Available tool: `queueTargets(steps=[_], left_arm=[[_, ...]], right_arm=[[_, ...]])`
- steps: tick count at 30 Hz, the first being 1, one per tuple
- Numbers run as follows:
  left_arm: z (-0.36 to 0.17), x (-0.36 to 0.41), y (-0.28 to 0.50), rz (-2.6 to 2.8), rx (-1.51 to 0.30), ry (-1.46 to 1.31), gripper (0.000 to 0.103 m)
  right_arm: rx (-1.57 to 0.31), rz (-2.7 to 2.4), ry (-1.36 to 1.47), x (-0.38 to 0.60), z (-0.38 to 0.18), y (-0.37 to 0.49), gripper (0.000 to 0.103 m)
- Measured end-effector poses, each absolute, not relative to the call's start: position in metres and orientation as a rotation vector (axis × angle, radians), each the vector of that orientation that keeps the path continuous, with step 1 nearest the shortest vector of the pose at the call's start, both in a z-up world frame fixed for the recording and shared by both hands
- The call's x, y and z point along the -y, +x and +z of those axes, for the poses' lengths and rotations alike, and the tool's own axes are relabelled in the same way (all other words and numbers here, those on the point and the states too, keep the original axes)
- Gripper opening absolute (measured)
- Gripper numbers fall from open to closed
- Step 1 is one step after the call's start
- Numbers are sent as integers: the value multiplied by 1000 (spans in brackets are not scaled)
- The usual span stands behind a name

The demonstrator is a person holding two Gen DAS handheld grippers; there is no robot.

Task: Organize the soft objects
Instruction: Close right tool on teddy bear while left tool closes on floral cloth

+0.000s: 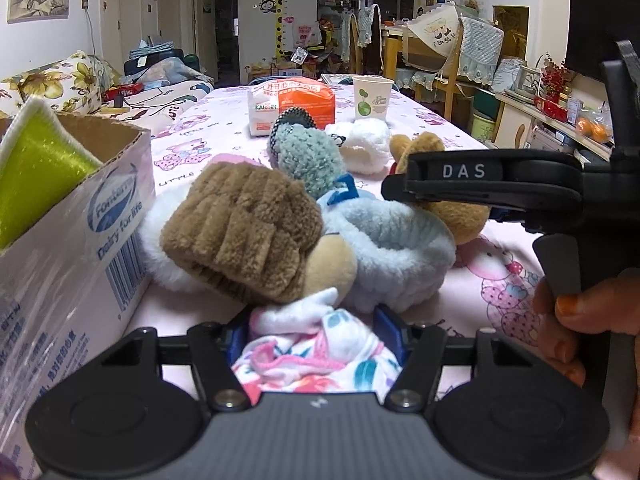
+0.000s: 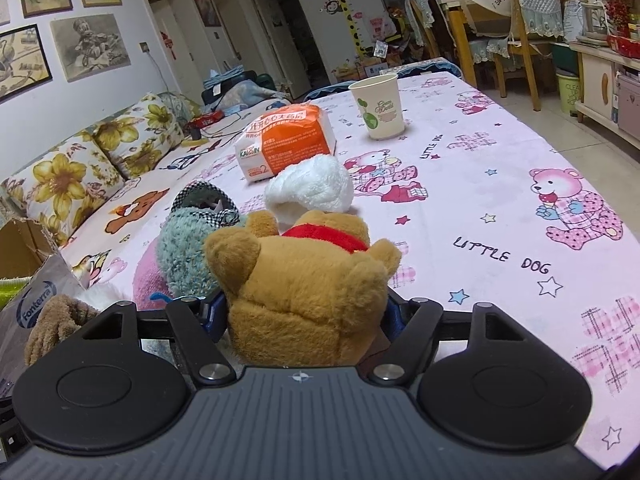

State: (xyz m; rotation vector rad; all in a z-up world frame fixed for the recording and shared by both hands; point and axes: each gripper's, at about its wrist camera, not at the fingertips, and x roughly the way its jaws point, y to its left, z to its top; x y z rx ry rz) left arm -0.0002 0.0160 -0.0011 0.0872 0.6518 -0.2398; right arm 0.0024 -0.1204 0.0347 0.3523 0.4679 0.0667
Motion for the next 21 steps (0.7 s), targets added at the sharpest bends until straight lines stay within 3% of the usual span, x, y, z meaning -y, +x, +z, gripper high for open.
queueTargets(steps=[21], left_arm=[[39,-32,-20,-264,-514,47,62]], right_arm=[[-396,6,292,115,53,-22,88]])
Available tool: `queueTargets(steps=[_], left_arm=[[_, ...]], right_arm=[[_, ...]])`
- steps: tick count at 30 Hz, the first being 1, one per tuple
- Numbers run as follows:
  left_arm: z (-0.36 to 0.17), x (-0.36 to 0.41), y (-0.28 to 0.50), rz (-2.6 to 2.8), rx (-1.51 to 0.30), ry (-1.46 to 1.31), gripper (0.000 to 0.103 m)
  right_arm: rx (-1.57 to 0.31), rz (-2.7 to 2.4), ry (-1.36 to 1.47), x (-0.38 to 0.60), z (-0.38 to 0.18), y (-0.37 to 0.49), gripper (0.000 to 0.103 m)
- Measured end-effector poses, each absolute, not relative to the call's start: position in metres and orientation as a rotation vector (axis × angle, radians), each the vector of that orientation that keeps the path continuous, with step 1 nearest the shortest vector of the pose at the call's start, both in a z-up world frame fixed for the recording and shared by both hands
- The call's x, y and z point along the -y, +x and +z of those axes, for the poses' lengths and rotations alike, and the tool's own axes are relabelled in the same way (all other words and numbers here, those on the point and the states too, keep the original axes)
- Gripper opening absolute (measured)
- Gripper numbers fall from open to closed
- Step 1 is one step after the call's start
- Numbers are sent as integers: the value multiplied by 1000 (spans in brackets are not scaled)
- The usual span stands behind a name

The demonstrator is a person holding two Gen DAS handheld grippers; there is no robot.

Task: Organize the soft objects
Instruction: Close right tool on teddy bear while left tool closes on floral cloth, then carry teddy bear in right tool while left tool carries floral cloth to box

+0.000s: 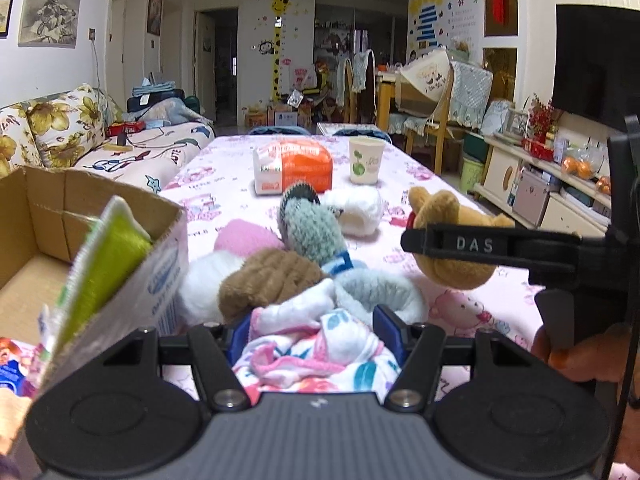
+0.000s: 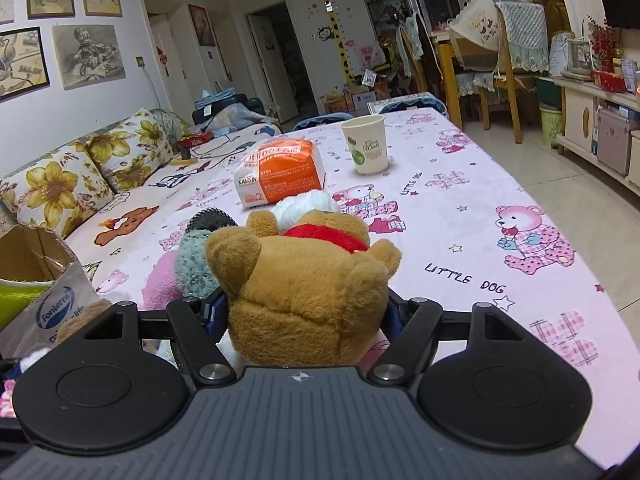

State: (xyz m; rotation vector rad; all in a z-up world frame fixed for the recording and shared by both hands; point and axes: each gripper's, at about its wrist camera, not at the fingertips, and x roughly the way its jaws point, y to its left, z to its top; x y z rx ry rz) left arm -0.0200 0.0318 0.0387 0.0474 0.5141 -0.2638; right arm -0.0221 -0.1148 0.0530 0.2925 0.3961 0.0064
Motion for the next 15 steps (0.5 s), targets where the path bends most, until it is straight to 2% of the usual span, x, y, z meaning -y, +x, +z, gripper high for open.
queueTargets(steps=[15], left_arm=[[62,-58,-31,-265,-427,-42,62]], right_arm=[[-335,22,256,105,59,-35,88]])
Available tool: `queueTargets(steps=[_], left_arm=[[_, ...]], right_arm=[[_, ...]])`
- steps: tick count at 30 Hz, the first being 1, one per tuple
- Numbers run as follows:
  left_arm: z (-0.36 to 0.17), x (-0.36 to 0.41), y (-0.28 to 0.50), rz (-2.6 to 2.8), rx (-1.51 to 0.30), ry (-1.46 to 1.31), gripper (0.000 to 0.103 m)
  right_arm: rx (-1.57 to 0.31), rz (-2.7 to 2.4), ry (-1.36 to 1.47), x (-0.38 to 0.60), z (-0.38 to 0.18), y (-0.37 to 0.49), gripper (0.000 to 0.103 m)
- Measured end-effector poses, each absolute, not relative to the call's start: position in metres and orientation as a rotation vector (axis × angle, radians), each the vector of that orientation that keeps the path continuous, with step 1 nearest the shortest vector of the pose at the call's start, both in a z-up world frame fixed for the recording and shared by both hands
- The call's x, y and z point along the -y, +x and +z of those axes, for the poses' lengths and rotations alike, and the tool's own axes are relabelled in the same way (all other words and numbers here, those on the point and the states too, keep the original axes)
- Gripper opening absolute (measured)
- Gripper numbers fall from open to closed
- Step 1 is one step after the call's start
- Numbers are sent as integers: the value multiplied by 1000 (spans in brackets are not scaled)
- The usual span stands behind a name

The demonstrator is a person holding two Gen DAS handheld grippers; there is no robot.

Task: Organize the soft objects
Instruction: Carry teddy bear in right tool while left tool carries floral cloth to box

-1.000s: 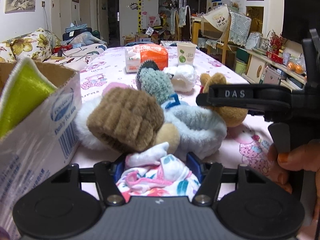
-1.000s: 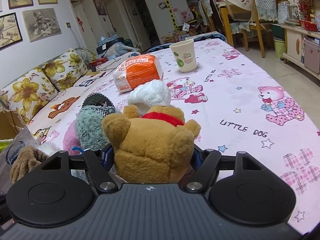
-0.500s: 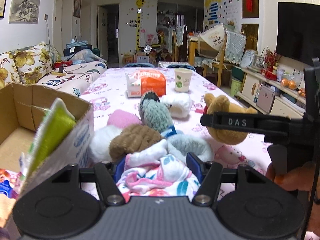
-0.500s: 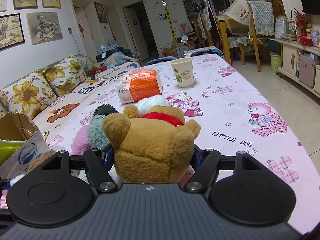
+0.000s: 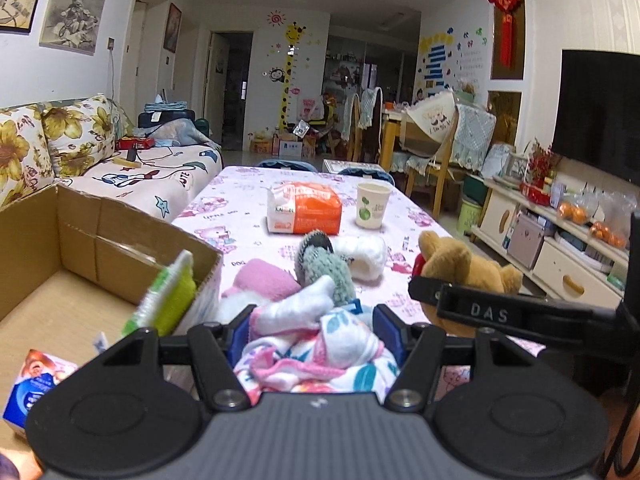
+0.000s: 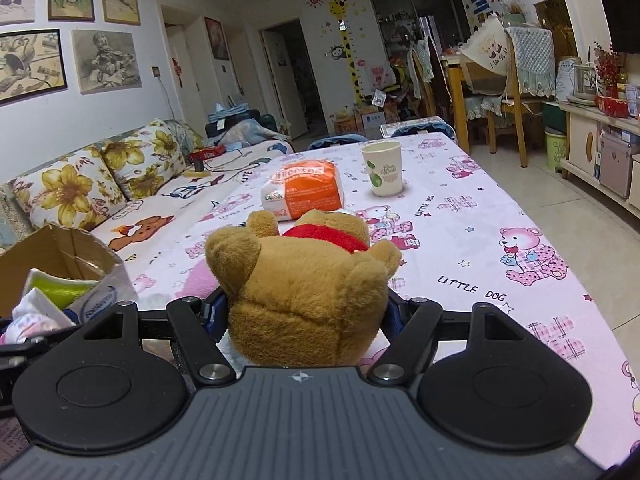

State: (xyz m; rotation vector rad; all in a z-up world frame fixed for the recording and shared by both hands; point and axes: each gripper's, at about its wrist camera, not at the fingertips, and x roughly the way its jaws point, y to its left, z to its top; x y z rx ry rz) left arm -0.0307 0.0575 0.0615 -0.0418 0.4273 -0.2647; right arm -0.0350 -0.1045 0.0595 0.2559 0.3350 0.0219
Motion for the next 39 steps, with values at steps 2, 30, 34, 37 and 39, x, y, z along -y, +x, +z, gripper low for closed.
queueTargets(steps=[2,30,34,37,39], left_arm=[[64,-61,-32,-263,-420,-55,62],[111,-157,-62,-153,-243,-298,62],[112,-179,-60,-83,-229,-335,62],[111,-196,-59,-23,-227,-356,62],[110,-208,-56,21,-236,-369,62]], right_arm=[[-328,23,256,104,60,-36,88],[-263,256,200,46,80,-55,88],[-262,326,188,27,84,-53,88],[-264,377,178,15,85,-50,88],[-272,412,169,8,85,-49,88]])
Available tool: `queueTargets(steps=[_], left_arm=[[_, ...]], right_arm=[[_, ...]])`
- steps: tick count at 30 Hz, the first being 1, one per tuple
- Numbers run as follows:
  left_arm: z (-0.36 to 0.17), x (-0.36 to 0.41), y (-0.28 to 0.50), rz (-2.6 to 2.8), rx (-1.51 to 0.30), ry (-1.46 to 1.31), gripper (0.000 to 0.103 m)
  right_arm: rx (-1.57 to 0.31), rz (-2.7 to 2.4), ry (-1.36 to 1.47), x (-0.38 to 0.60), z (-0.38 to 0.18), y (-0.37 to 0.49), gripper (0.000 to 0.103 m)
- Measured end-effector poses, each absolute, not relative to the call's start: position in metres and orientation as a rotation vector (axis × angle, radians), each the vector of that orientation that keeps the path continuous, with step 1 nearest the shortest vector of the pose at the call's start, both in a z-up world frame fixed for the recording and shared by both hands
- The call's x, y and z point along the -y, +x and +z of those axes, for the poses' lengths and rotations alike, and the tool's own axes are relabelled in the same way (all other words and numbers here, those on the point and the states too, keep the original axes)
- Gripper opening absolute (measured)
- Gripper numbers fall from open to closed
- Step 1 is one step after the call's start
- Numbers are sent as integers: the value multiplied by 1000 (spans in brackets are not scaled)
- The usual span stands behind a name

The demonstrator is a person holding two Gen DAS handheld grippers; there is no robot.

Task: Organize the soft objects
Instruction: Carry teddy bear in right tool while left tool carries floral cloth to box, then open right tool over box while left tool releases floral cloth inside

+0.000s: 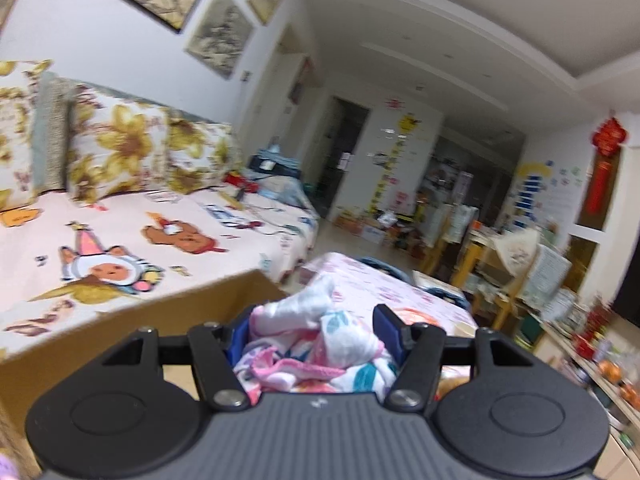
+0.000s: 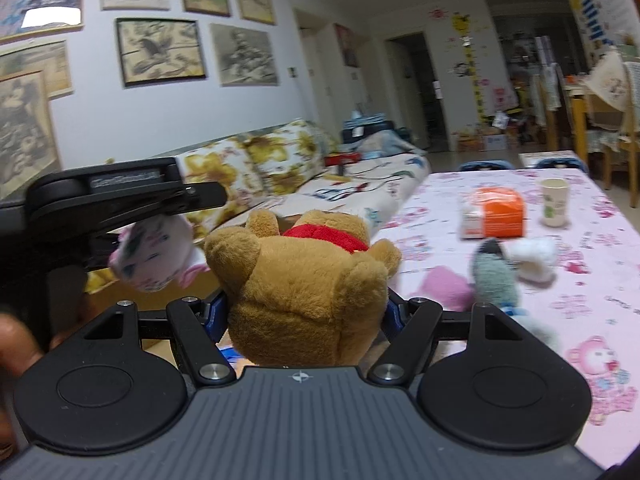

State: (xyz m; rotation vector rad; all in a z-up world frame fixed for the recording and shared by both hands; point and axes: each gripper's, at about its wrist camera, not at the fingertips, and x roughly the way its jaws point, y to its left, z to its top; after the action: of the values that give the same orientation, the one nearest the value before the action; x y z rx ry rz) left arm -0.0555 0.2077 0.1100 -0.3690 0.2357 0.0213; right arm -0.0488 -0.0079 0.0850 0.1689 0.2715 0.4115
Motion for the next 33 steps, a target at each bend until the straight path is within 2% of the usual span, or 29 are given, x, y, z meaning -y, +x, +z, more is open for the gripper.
queueTargets(steps=[16,20,22,26,33], left_arm=[[100,-260,-50,208,-302,-382,62],[100,-256,-50,234,-314,-341,62],[100,-257,-50,229,-313,-339,61],[102,-253,-50,223,-313,-307,69],[105,-241,-51,194,-299,-273,73]], right_arm=[[-375,641,41,-44,78,-26,90],[-416,666,23,-43,75,-21,94],[-424,663,29,-40,76,-22,100],[-405,696,69,-28,82,-32,103],[-353,602,53,-12,95,-63,103]])
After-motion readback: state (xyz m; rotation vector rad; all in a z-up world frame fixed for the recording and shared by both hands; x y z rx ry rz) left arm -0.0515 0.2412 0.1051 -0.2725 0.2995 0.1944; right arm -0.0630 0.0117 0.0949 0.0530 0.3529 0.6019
